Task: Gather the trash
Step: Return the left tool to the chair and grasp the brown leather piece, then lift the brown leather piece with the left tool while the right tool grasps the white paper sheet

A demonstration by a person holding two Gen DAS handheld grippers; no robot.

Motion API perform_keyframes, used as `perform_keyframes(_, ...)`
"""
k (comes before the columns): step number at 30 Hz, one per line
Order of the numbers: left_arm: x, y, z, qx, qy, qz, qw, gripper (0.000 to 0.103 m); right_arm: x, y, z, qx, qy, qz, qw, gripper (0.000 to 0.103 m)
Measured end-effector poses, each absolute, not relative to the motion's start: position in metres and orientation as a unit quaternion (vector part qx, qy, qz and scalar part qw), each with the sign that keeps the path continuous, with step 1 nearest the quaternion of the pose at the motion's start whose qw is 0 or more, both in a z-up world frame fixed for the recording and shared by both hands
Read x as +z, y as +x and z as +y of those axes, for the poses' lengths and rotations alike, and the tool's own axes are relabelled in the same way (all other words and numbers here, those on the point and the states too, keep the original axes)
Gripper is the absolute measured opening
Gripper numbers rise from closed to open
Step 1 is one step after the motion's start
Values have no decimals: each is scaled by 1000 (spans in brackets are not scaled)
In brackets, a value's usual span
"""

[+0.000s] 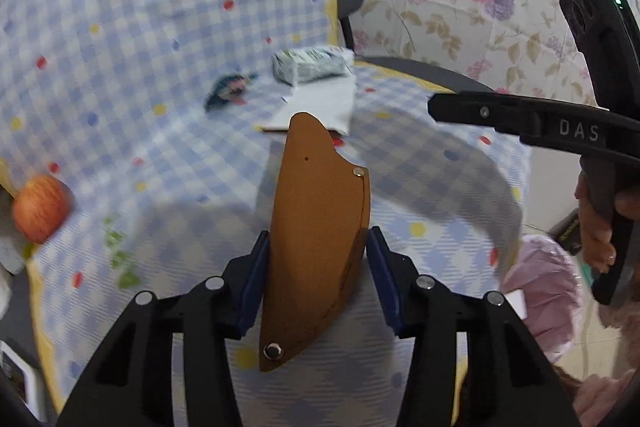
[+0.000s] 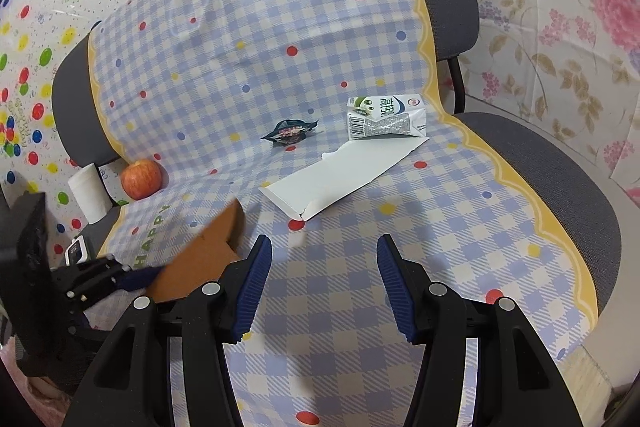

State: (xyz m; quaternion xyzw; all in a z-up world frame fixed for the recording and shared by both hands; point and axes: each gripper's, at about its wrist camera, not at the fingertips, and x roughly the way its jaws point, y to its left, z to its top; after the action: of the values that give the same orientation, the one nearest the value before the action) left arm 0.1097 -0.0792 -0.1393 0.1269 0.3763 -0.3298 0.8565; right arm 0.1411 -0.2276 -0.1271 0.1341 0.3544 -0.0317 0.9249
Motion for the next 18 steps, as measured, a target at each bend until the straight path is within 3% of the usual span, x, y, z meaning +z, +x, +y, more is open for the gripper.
perform_keyframes(9, -134, 114, -76, -274, 78, 363, 887, 46, -128, 138, -242, -37, 149, 355, 922, 56)
perform_keyframes(18, -105, 135, -44, -200, 40, 324, 924, 46, -145, 188, -234, -24, 144, 374, 916, 55)
